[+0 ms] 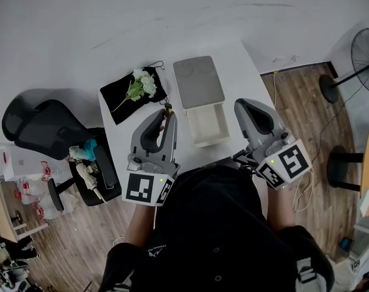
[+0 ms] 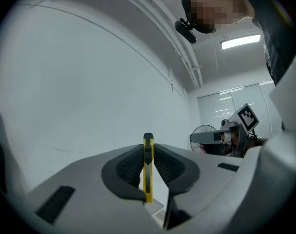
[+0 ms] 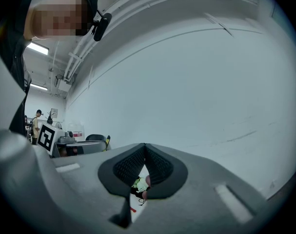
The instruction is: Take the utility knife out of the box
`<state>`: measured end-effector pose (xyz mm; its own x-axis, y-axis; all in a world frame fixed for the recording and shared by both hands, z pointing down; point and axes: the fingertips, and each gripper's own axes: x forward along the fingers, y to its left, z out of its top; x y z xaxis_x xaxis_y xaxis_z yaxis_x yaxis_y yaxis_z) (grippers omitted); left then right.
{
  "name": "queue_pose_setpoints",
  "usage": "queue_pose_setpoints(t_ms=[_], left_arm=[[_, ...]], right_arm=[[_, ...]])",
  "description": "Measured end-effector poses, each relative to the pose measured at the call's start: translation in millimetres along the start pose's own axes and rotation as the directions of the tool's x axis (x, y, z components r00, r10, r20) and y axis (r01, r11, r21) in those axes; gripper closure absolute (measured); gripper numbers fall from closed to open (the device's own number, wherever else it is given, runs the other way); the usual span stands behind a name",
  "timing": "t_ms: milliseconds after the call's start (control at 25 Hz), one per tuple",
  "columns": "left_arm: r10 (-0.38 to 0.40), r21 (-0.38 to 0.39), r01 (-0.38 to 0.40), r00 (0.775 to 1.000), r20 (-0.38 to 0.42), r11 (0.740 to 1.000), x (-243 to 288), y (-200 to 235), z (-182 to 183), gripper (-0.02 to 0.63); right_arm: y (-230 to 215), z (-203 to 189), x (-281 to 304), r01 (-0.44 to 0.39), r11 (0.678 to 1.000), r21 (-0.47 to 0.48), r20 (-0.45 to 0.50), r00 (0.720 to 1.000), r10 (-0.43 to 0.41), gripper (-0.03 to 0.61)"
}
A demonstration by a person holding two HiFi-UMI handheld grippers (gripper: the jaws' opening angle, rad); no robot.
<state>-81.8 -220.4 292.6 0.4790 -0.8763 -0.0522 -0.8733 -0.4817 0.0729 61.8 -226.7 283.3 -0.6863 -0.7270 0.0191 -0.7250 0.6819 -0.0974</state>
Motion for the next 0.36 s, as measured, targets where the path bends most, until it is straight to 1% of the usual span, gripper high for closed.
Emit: queue_pose_setpoints(t_ms=[360], left_arm=[[-0.002,0.002,0.002,1.000,-0.002,1.000,2.3,-2.9,-1.5,0.551]], right_arm=[[-4.0,0.7,-2.1,0.001,1.000,0.003,0.005,1.000,-0.001,0.574]])
